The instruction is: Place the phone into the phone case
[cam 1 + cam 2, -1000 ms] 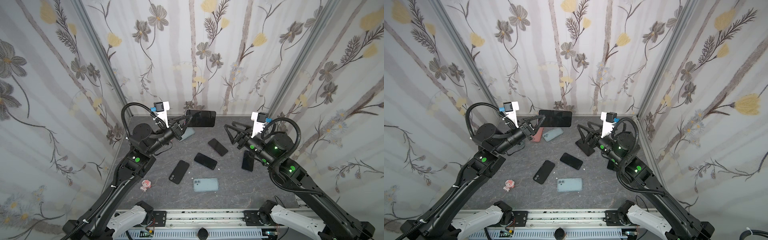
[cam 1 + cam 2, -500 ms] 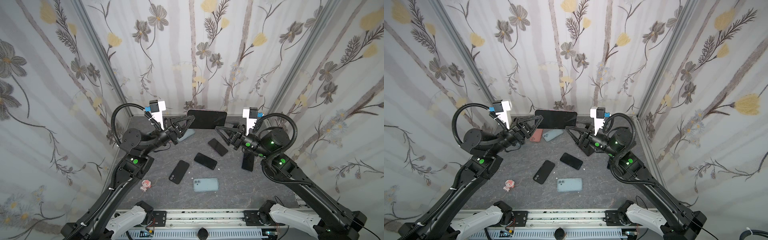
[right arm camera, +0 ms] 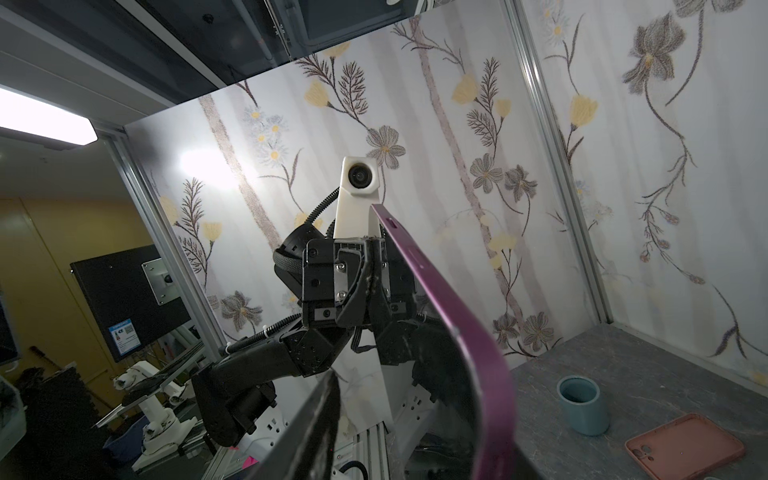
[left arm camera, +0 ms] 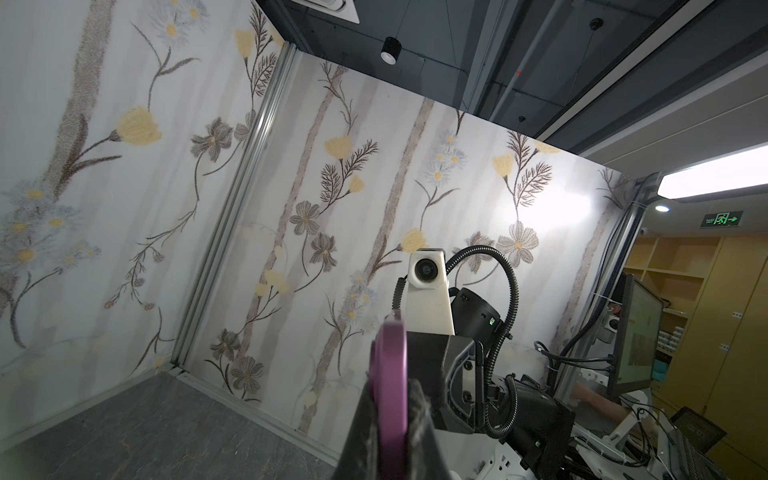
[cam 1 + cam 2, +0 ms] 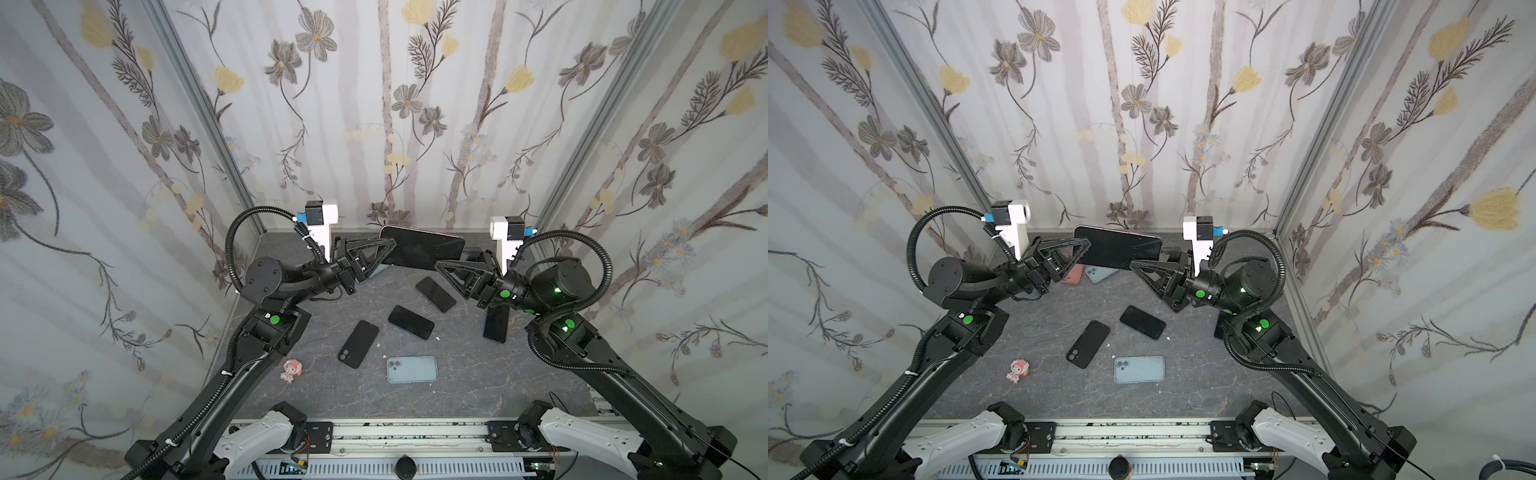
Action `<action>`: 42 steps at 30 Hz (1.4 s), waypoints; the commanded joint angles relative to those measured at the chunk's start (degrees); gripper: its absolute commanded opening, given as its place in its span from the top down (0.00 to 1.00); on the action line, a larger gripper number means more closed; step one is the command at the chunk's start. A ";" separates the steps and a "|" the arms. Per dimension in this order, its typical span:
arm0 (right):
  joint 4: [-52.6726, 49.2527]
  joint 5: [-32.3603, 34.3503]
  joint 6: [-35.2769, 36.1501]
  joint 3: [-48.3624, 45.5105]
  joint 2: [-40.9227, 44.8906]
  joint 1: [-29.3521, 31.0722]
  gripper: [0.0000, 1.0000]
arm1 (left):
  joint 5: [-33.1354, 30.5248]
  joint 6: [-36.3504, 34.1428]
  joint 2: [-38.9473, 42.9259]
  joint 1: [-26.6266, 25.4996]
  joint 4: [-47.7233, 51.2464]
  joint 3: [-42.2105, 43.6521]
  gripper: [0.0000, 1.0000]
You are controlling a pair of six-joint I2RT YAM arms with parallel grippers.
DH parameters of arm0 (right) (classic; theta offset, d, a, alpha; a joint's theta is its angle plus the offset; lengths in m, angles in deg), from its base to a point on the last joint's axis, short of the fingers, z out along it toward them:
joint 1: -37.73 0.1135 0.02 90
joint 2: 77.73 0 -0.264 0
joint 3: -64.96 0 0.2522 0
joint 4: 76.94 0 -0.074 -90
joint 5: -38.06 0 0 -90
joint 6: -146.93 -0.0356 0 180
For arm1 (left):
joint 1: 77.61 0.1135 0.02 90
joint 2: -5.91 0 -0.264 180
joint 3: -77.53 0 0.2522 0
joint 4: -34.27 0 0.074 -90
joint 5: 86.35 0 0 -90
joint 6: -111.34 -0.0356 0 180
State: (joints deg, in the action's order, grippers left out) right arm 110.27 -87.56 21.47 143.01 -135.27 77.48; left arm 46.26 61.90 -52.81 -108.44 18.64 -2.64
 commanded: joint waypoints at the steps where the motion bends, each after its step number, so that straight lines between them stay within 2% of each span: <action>1: 2.76 -0.83 0.60 0.66 0.10 -0.02 0.67 | 0.21 0.92 -0.08 0.15 -3.35 0.01 1.00; 4: 3.07 -1.65 0.41 0.77 -0.07 0.02 0.72 | 0.54 1.06 -0.08 0.09 -3.84 0.39 1.00; 8: 5.89 -1.97 -1.30 -0.06 -0.16 0.00 0.85 | -0.07 0.97 -0.17 0.13 -3.99 0.67 1.00; 12: 7.59 -2.20 -2.42 -0.40 -0.46 0.01 0.89 | -0.75 1.02 -0.22 0.14 -4.67 1.10 1.00; 16: 7.18 -1.34 -2.46 -0.70 -0.38 0.03 0.99 | -2.79 -0.21 0.52 0.07 -4.05 1.85 1.00; 18: 7.09 -1.08 -2.46 -0.90 -0.29 -0.01 1.00 | -3.86 -1.36 0.79 0.14 -2.96 1.59 1.00; 19: 6.83 -0.83 -2.34 -0.85 -0.19 -0.02 1.00 | -4.54 -1.88 0.95 0.16 -2.58 1.55 0.97; 20: 6.66 -0.54 -2.25 -0.84 -0.20 -0.02 1.00 | -5.13 -2.40 1.06 0.19 -2.31 1.67 0.87; 22: 5.45 0.74 -2.01 -0.71 -0.21 0.00 1.00 | -6.50 -4.34 1.73 0.20 -2.43 2.40 0.81; 23: 4.34 1.76 -1.81 -0.38 -0.19 -0.01 1.00 | -7.80 -4.90 2.08 0.24 -2.45 2.89 0.71; 24: 2.88 2.89 -1.35 -0.09 -0.21 -0.02 1.00 | -9.88 -5.34 2.61 0.24 -2.24 3.47 0.53; 26: 0.53 4.09 -0.34 0.39 -0.03 -0.02 1.00 | -13.16 -6.17 3.61 0.34 -1.44 4.26 0.43; 28: -1.06 4.98 0.14 0.45 0.32 -0.11 1.00 | -16.14 -7.26 4.71 0.42 -0.68 5.16 0.27; 30: -2.40 5.29 0.20 0.50 0.58 -0.20 1.00 | -18.81 -7.93 5.89 0.42 -0.30 6.08 0.20; 36: -11.81 6.26 0.77 -0.70 2.08 -0.27 1.00 | -26.96 -8.85 9.69 0.51 7.63 9.85 0.16; 42: -21.73 7.61 0.93 -9.45 6.29 -0.27 1.00 | -31.46 -7.05 13.93 0.44 23.33 17.64 0.21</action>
State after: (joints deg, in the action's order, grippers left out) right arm 92.65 -81.11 22.04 136.28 -130.39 77.24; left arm 18.70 54.11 -39.87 -108.00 32.76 12.90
